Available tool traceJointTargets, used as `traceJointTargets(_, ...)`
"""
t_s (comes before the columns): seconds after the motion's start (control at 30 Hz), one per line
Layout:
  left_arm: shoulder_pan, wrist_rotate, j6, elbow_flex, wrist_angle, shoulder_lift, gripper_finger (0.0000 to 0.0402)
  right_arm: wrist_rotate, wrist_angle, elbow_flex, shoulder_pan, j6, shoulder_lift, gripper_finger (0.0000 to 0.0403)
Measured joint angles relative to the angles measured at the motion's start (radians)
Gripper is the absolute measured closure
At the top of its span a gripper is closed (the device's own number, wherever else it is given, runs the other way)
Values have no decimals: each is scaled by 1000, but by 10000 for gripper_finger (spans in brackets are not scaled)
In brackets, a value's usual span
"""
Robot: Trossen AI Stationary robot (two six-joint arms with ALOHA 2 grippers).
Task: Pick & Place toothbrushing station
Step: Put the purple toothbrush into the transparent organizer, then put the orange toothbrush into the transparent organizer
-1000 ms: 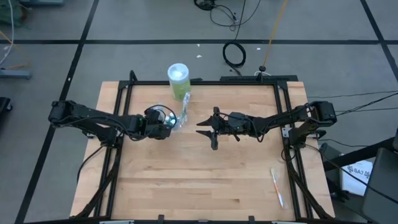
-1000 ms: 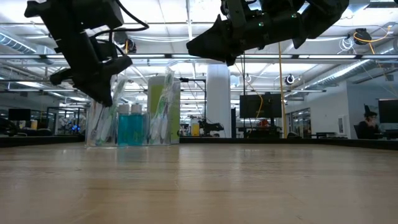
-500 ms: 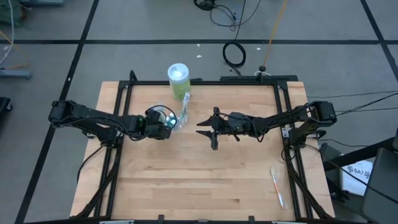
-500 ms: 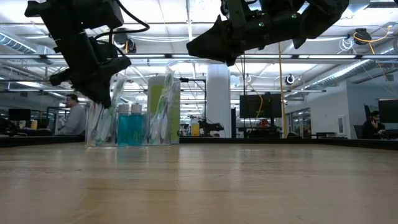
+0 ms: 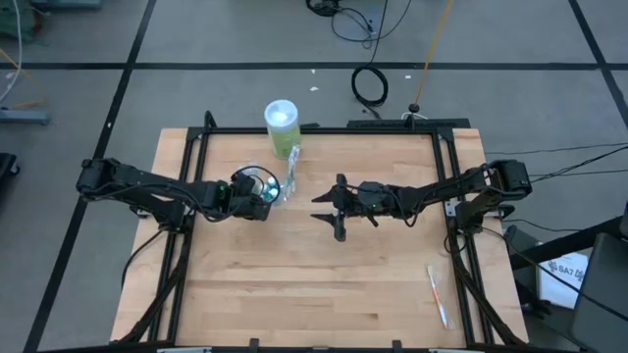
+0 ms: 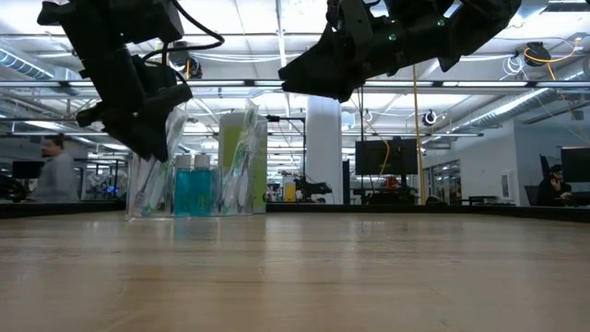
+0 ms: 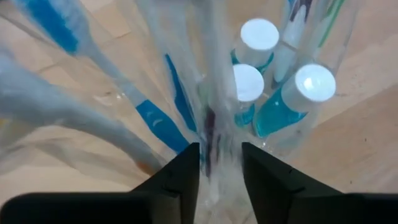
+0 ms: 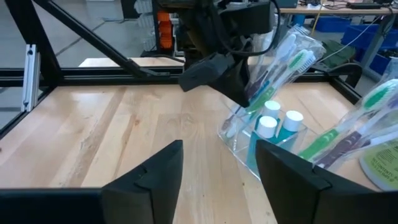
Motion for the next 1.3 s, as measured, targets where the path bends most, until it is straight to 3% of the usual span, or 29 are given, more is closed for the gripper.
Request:
traceJointTargets(0.17,0,70,9,-1,-3,-28,261,1,0,0,0,2,0,199)
traceJointTargets(0.4,-12,78,8,-1,-5,-136,265,0,-3,0,0,2,0,200)
traceJointTargets(0.67,-93,-24,10,-1,11,-242,270,-2,-22,0,-2,34,0,201)
traceJointTargets(0.87,-135,-46,63,-1,54,-279,270,-3,-22,0,7,75,0,202)
traceJointTargets(1.1,-161,-49,142,-1,137,-277,270,-3,-32,0,74,181,0,202)
traceJointTargets(1.3,-184,-95,260,-1,199,-276,270,-5,-79,0,202,257,0,206)
